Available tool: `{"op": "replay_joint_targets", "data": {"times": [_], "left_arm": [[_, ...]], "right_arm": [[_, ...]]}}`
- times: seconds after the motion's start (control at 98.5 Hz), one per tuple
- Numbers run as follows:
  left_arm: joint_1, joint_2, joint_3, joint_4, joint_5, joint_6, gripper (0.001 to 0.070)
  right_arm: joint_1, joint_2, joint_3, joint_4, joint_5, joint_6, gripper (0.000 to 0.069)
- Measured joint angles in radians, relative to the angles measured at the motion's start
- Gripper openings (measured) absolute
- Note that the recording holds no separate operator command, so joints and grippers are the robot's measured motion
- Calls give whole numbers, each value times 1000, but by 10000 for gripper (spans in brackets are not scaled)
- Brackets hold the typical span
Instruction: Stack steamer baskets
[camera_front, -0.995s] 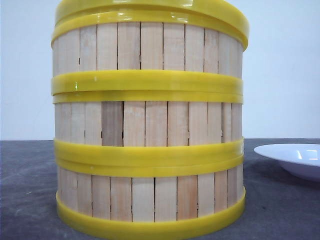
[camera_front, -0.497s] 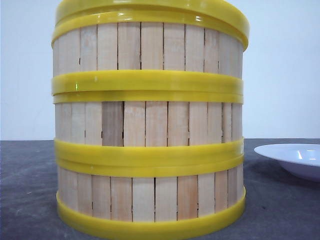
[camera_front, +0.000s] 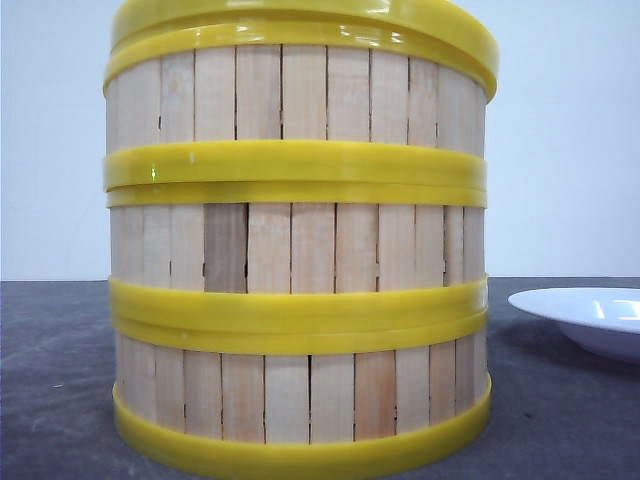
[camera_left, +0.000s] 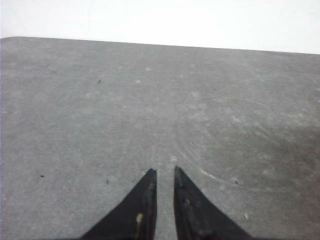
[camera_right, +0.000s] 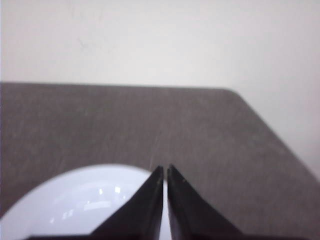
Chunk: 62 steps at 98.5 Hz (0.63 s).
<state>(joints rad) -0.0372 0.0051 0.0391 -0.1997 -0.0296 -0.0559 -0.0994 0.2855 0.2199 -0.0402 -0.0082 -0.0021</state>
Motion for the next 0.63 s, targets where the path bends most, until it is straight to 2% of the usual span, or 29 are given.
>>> {"op": "replay_joint_targets", "data": {"times": [0.294, 0.629], "left_arm": [[0, 0, 0, 0, 0, 0, 34], [0, 0, 0, 0, 0, 0, 34]], "right_arm": [[0, -191, -206, -9, 8, 32, 9], [0, -282, -205, -127, 8, 37, 9]]}}
